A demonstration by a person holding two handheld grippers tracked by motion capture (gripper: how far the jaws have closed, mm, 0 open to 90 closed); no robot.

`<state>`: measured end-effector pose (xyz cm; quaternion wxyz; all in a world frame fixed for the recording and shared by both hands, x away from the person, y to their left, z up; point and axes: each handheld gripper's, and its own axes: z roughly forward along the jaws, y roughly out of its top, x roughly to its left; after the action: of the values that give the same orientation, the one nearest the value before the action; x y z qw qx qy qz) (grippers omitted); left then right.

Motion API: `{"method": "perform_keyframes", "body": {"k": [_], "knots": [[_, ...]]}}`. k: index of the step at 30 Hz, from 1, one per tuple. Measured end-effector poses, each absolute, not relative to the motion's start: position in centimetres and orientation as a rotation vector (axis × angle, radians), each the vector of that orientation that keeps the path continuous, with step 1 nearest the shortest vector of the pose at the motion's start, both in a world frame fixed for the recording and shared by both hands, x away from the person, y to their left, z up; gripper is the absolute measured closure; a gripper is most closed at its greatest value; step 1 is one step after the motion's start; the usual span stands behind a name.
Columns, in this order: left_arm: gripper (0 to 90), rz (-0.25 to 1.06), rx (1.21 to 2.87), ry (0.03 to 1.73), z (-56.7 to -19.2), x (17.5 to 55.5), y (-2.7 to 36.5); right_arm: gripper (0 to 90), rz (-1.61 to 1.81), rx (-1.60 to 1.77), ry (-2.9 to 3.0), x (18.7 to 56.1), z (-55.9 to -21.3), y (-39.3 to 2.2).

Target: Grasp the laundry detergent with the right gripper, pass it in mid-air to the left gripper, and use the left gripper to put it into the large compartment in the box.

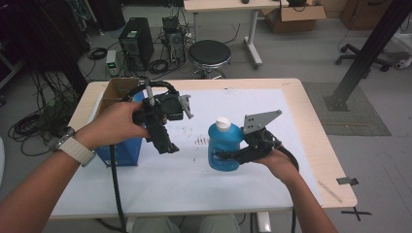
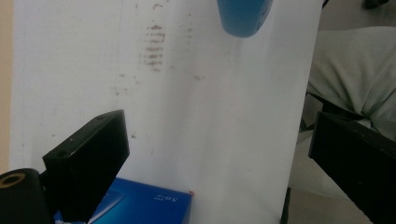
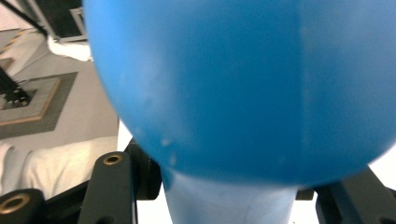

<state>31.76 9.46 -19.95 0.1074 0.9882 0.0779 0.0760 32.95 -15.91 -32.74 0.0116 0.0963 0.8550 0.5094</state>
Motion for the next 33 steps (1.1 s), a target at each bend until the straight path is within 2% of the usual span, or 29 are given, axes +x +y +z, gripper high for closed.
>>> {"method": "perform_keyframes", "body": {"k": [21, 33], "knots": [[5.7, 0.15, 2.937, 0.104, -19.1, 31.0, 7.6, 43.7, 1.613, 0.082, 2.757, 32.7, -32.4, -13.8], [5.7, 0.147, 2.945, 0.101, -18.7, 31.1, 6.7, 43.8, 1.601, 0.054, 2.775, 32.9, -32.5, -12.8]]}}
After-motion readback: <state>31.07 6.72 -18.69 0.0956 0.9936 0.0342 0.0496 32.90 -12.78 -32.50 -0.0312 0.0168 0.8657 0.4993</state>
